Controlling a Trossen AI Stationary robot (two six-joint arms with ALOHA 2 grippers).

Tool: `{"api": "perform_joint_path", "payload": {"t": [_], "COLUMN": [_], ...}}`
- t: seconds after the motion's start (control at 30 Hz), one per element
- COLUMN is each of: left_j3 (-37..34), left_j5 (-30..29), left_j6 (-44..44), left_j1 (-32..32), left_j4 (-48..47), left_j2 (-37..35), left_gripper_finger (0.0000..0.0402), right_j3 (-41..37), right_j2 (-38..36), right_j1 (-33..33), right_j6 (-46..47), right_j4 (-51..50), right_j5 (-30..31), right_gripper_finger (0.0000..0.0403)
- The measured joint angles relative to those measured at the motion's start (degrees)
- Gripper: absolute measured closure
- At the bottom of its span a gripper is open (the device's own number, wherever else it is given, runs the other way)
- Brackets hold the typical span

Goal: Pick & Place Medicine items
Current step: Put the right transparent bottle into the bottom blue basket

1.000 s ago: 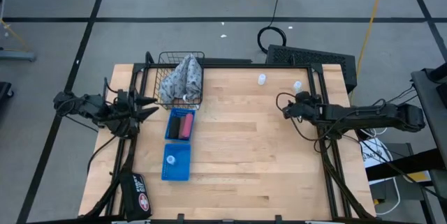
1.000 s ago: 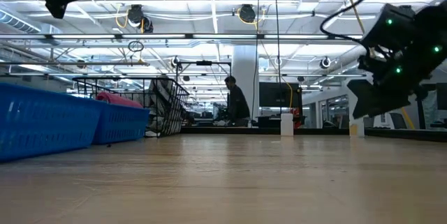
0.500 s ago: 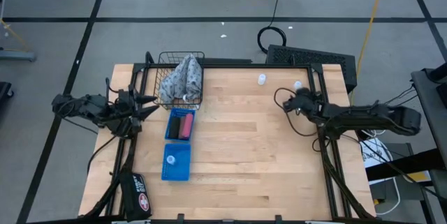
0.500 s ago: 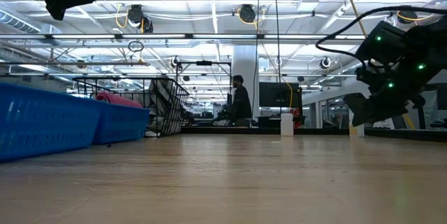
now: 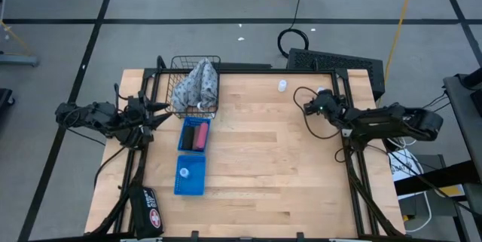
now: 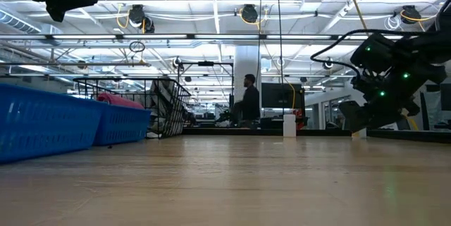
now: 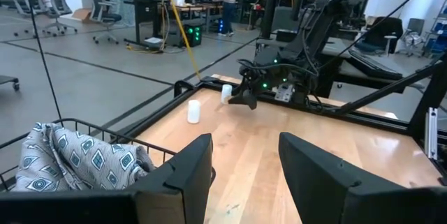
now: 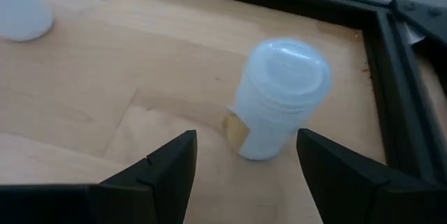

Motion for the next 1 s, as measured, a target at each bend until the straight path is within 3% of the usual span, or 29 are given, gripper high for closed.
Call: {"api": "perform_joint_path", "payload": {"t": [0.27, 0.57, 0.77, 1.0], "left_j3": [0.0, 0.0, 0.0, 0.0], "left_j5": [0.0, 0.0, 0.0, 0.0], "left_j6": [0.2, 0.4, 1.9, 0.7], "left_j1": [0.0, 0.0, 0.0, 0.0], "left_j4": [-0.1, -0.5, 0.3, 1.1], "left_j2": [0.0, 0.0, 0.0, 0.0], "left_gripper_finger": [0.0224, 0.0224, 0.0224, 0.0224], "right_j3": [0.0, 0.0, 0.0, 0.0], "right_j2": [5.0, 9.2, 10.5, 11.8], "right_j1": [-2.9, -3.2, -3.1, 0.2], "right_j6": [-1.8, -5.3, -9.4, -15.4], "right_j4": [6.3, 12.8, 18.3, 23.8], "right_j5": [-0.7, -1.2, -10.7, -31.1], "right_gripper_finger": [0.0177, 0.0253, 0.0277, 0.0263]}}
